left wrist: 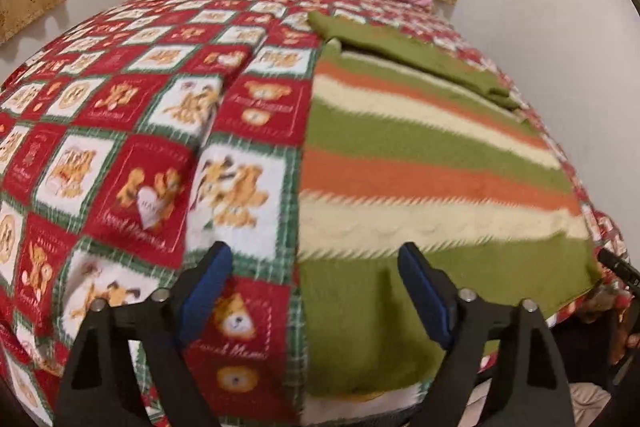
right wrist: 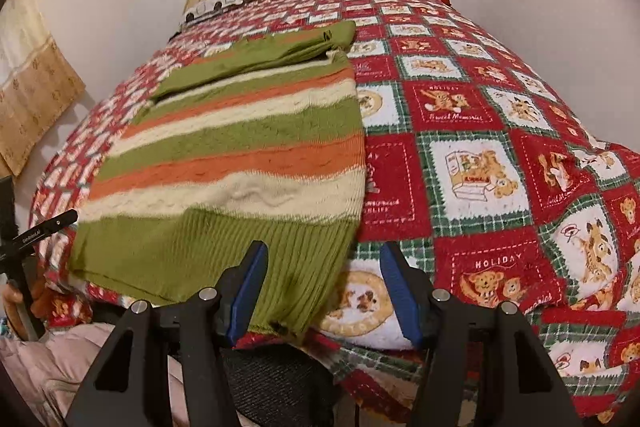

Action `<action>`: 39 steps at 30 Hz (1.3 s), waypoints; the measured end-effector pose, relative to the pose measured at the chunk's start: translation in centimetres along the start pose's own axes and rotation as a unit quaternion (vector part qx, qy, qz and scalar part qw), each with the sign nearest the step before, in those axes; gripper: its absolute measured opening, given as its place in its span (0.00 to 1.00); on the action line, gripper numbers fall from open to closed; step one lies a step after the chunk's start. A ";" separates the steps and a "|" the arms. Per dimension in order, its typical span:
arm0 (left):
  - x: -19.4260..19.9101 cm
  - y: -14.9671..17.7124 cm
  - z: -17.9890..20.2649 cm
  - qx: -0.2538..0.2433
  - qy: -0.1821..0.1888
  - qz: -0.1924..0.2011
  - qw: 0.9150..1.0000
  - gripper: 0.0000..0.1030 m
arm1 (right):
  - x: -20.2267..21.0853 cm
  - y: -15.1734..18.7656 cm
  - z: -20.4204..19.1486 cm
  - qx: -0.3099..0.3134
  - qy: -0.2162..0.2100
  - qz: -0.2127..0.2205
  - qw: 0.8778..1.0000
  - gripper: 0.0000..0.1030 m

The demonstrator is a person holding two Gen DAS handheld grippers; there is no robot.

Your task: Fold small clothes

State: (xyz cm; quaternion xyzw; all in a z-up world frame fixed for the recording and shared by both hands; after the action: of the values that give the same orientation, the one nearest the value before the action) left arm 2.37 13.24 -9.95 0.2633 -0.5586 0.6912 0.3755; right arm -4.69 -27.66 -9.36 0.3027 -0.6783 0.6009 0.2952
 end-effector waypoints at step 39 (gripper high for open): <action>1.1 3.3 0.9 -0.032 0.019 -0.064 0.997 0.51 | -1.8 1.6 -2.9 0.063 -0.027 -0.035 0.997 0.10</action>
State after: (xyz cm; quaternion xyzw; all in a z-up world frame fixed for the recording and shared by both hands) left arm -0.96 12.35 -10.78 0.2732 -0.5546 0.6526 0.4381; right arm -4.61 -24.49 -11.47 0.3602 -0.6354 0.6238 0.2782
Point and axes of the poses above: each gripper's, at about its wrist camera, not at the fingertips, and x roughly against the way its jaws point, z to its right, y to its underside, the point moved 4 cm from there along -x, roughly the way its jaws point, and after that the axes turned 4 degrees about x, right-handed, at the moved point
